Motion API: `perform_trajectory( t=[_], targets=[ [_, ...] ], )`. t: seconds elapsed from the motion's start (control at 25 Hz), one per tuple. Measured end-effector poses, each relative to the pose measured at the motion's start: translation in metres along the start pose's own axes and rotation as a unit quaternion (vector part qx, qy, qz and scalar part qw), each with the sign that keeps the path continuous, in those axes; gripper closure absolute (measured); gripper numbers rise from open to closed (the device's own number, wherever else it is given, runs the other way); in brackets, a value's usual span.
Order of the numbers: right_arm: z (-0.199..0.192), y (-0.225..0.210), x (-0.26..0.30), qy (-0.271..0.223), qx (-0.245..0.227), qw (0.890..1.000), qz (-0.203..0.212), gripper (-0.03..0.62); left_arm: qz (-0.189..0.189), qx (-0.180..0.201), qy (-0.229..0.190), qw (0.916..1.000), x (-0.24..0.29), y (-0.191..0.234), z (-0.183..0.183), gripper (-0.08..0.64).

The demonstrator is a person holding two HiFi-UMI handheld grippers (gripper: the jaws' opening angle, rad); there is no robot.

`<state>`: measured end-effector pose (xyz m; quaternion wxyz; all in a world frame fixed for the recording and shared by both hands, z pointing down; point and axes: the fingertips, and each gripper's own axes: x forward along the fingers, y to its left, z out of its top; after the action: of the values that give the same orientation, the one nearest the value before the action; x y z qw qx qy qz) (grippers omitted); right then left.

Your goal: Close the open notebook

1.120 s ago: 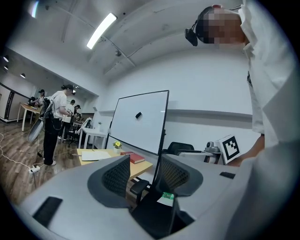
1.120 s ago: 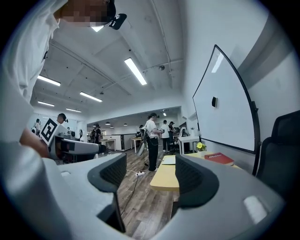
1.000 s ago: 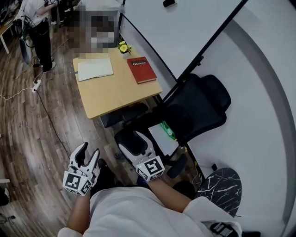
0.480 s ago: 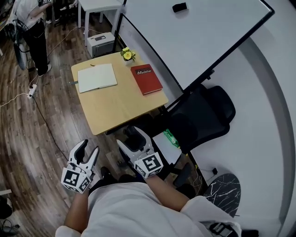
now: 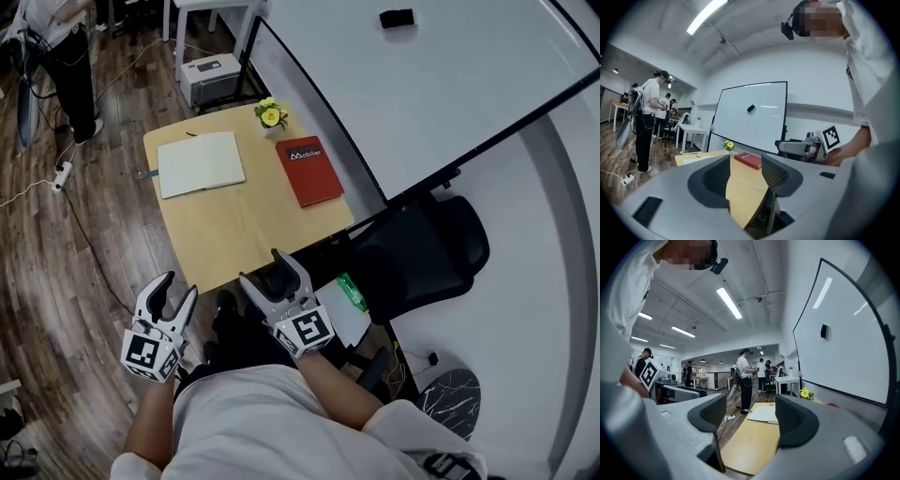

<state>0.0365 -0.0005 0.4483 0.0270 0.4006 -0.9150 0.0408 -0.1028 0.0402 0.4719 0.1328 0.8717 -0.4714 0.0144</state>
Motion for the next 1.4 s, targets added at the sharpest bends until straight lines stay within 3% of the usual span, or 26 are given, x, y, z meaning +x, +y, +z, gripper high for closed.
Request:
perform_trajectory(
  t=[0.16, 0.36, 0.72, 0.84, 0.92, 1.08, 1.28, 1.4],
  targets=[
    [-0.009, -0.031, 0.041, 0.008, 0.017, 1.0, 0.007, 0.264, 0.006, 0.014, 0.013, 0.9998, 0.039, 0.027, 0.004, 0.365],
    [-0.005, -0.062, 0.1, 0.009, 0.011, 0.999, 0.044, 0.264, 0.011, -0.009, 0.021, 0.9997, 0.09, 0.059, 0.008, 0.364],
    [-0.011, -0.114, 0.16, 0.008, 0.016, 0.997, 0.072, 0.264, 0.037, -0.129, 0.007, 0.9909, 0.166, 0.105, 0.002, 0.364],
    [-0.013, -0.128, 0.173, 0.01, 0.024, 0.997, 0.076, 0.264, 0.037, -0.186, 0.0, 0.9819, 0.187, 0.112, -0.005, 0.364],
    [-0.014, -0.132, 0.182, 0.012, 0.027, 0.996, 0.083, 0.264, 0.045, -0.245, -0.017, 0.9684, 0.195, 0.122, -0.011, 0.364],
    [-0.02, -0.142, 0.195, 0.017, 0.028, 0.995, 0.091, 0.264, 0.06, -0.366, -0.056, 0.9269, 0.21, 0.143, -0.031, 0.367],
    [-0.033, -0.155, 0.206, 0.027, 0.029, 0.996, 0.083, 0.264, 0.104, -0.473, -0.109, 0.8683, 0.219, 0.178, -0.067, 0.367],
    [-0.041, -0.164, 0.206, 0.039, 0.032, 0.996, 0.07, 0.264, 0.135, -0.535, -0.134, 0.8229, 0.222, 0.194, -0.091, 0.367]
  ],
)
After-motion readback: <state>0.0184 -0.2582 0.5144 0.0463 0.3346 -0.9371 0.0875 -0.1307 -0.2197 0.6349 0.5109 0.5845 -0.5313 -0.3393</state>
